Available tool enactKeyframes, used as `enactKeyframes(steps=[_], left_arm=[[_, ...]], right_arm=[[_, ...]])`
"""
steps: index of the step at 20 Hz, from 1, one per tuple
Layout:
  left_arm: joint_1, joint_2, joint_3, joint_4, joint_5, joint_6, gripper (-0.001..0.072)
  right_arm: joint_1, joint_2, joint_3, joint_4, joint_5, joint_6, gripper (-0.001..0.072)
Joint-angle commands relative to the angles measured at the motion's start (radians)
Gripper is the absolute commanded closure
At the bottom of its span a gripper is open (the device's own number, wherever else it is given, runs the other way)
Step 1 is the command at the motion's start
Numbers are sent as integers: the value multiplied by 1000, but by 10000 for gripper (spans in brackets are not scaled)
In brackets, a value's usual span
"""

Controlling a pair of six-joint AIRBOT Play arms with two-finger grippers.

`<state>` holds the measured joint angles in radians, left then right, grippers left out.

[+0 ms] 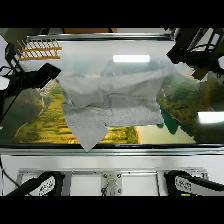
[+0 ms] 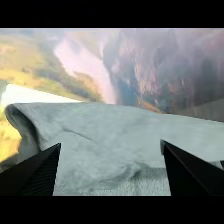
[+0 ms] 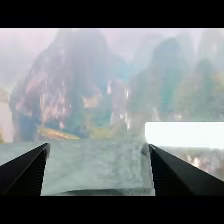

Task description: Fold the clothes and pants, and hang the long-sleeved shirts on hangers.

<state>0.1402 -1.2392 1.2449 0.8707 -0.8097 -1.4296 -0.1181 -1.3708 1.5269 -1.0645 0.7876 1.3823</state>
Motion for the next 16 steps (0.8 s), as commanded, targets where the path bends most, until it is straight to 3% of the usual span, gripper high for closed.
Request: enactKeyframes(steps=[1, 4, 7, 12, 16], left_arm=[[22, -161, 156, -2, 0, 24, 18], [106, -170, 168, 52, -200, 24, 19], [138, -119, -19, 229, -303, 25, 20], [126, -58, -421, 253, -264, 24, 19], [73, -59, -554, 187, -150, 28, 20]], right_arm=[[-26, -56, -1, 74, -120, -6, 38], [-90, 14, -5, 70, 53, -7, 40], [-105, 114, -74, 1, 241, -7, 41], [-95, 306, -330, 4, 302, -6, 41], [-82, 370, -433, 34, 302, -6, 40]])
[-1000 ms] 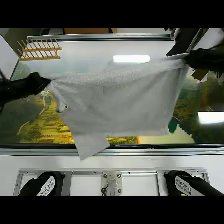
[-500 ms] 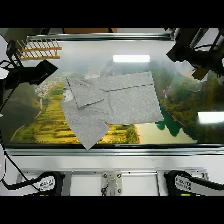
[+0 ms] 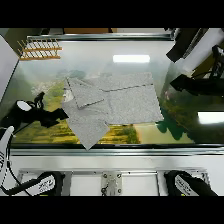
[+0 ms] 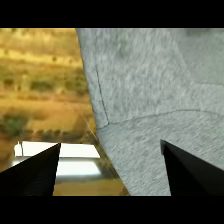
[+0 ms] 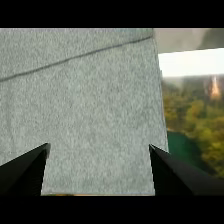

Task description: Fold the clothes and pants, and hang the long-sleeved shirts on hangers.

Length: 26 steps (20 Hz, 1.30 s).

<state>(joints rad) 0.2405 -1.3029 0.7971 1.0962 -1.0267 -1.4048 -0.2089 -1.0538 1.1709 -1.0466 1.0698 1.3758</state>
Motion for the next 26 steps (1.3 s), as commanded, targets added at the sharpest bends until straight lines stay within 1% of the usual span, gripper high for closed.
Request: enactKeyframes(steps=[1, 4, 7, 8, 9, 11, 12, 13, 14, 15, 16, 17, 18, 20, 22, 24, 25, 26], left_arm=[[-45, 5, -119, -74, 97, 3, 20], [-115, 2, -115, -104, 182, -2, 20], [-177, -43, -63, -103, 216, -74, 20], [-193, -63, -42, -103, 220, -90, 33], [-204, -83, -20, -103, 217, -97, 190], [-219, -109, 21, -103, 195, -96, 619], [-220, -109, 35, -101, 187, -94, 698], [-220, -103, 46, -99, 181, -94, 698], [-219, -91, 55, -92, 173, -94, 698], [-214, -75, 56, -94, 166, -91, 698], [-211, -58, 56, -93, 153, -83, 698], [-211, -45, 56, -93, 136, -68, 698], [-211, -34, 56, -93, 124, -53, 698], [-211, -19, 56, -93, 109, -39, 698], [-212, -15, 56, -94, 109, -39, 698], [-213, -16, 56, -94, 111, -39, 698], [-212, -16, 56, -93, 110, -39, 699], [-212, -16, 56, -93, 110, -39, 698]], right_arm=[[15, 54, -80, 16, 20, 0, 41], [24, 54, -82, 42, 15, 0, 41], [25, 54, -84, 42, 18, 0, 40], [25, 54, -84, 41, 22, 0, 41], [25, 54, -84, 41, 24, 0, 41], [23, 54, -84, 40, 32, 0, 40], [22, 54, -84, 26, 41, 0, 41], [21, 54, -89, -10, 49, 8, 41], [21, 54, -103, -58, 51, 45, 40], [21, 54, -132, -125, 51, 116, 41], [21, 53, -172, -200, 51, 216, 40], [21, 51, -229, -277, 50, 360, 41], [21, 43, -289, -315, 43, 454, 41], [21, 13, -417, -305, -18, 536, 41], [21, -36, -516, -223, -127, 571, 41], [24, -100, -560, -125, -258, 557, 41], [26, -131, -562, -74, -307, 520, 41], [26, -159, -562, -9, -351, 456, 41]])
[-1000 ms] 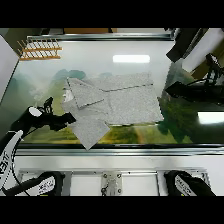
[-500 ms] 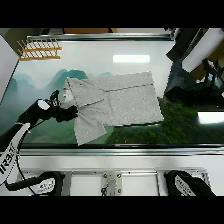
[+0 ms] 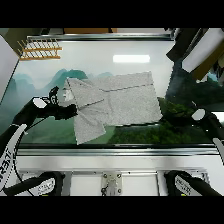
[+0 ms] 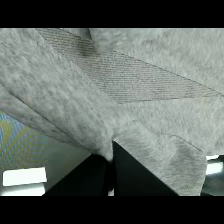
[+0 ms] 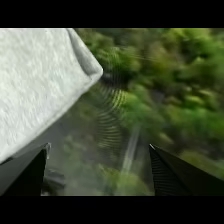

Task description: Fold the clothes and pants, and hang the long-sleeved shirts on hangers.

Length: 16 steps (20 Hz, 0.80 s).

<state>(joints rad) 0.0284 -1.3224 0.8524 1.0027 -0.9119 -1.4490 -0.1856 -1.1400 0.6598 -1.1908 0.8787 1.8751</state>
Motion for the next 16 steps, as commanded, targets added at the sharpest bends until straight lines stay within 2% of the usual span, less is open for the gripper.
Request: enactKeyframes(steps=[1, 5, 6, 8, 9, 11, 13, 16], left_arm=[[0, 4, 1, 0, -4, 5, 698], [-1, 4, 1, -1, -3, 5, 698], [-1, 4, 1, -1, -3, 5, 699], [-1, 4, 1, -1, 4, 5, 698], [-1, 4, 1, -1, 6, 5, 698], [0, 4, 2, 0, 2, 5, 698], [9, 23, 3, 0, -5, 5, 698], [68, 143, 102, 0, -36, 4, 699]], right_arm=[[2, -98, -50, 206, -199, -105, 41], [10, -159, -50, 376, -280, -272, 42], [19, -172, -50, 396, -289, -303, 73], [51, -193, -50, 413, -307, -356, 263], [63, -200, -48, 414, -307, -375, 335], [76, -199, -36, 410, -298, -464, 702], [69, -171, 1, 405, -279, -521, 697], [26, -55, 181, 290, -185, -529, 698]])
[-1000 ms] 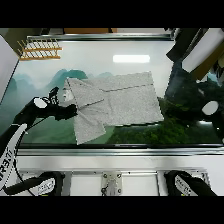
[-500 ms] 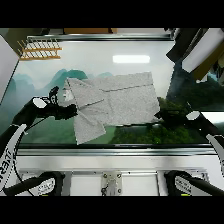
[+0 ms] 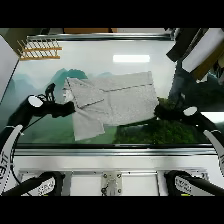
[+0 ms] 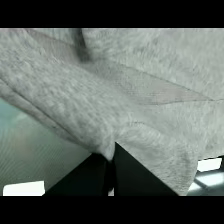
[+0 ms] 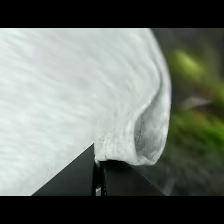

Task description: Fold the clothes and pants, and hang the long-sleeved shirts on hangers.

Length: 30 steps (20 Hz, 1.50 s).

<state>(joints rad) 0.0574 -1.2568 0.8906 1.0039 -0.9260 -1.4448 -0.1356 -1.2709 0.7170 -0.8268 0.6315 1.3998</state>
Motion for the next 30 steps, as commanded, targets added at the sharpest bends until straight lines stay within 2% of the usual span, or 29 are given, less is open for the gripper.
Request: enactKeyframes(steps=[1, 4, 8, 11, 14, 17, 19, 21, 23, 25, 27, 30], left_arm=[[71, 137, 132, -2, -49, 0, 699], [145, 303, 353, -11, -97, -3, 698], [177, 529, 594, -9, -78, -3, 698], [177, 660, 678, -10, -66, -3, 698], [177, 766, 705, -10, -63, -18, 698], [177, 821, 705, -10, -69, -61, 698], [177, 808, 705, -11, -82, -82, 698], [177, 750, 705, -11, -151, -99, 698], [177, 652, 685, -13, -262, -100, 699], [174, 546, 605, -13, -314, -100, 699], [143, 424, 496, -9, -305, -100, 698], [67, 182, 377, -3, -192, -55, 698]], right_arm=[[-42, 123, 209, -113, 98, -54, 698], [-85, 259, 488, -150, 148, -55, 697], [-87, 426, 752, -150, 147, -55, 697], [-87, 554, 795, -162, 139, -69, 697], [-87, 661, 795, -241, 174, -64, 697], [-87, 721, 795, -322, 227, 2, 697], [-87, 726, 795, -344, 294, 18, 697], [-87, 693, 794, -344, 389, 37, 698], [-87, 615, 794, -340, 495, 45, 697], [-86, 497, 794, -340, 589, 45, 698], [-82, 351, 794, -340, 650, 44, 697], [-46, 92, 794, -343, 657, 43, 698]])
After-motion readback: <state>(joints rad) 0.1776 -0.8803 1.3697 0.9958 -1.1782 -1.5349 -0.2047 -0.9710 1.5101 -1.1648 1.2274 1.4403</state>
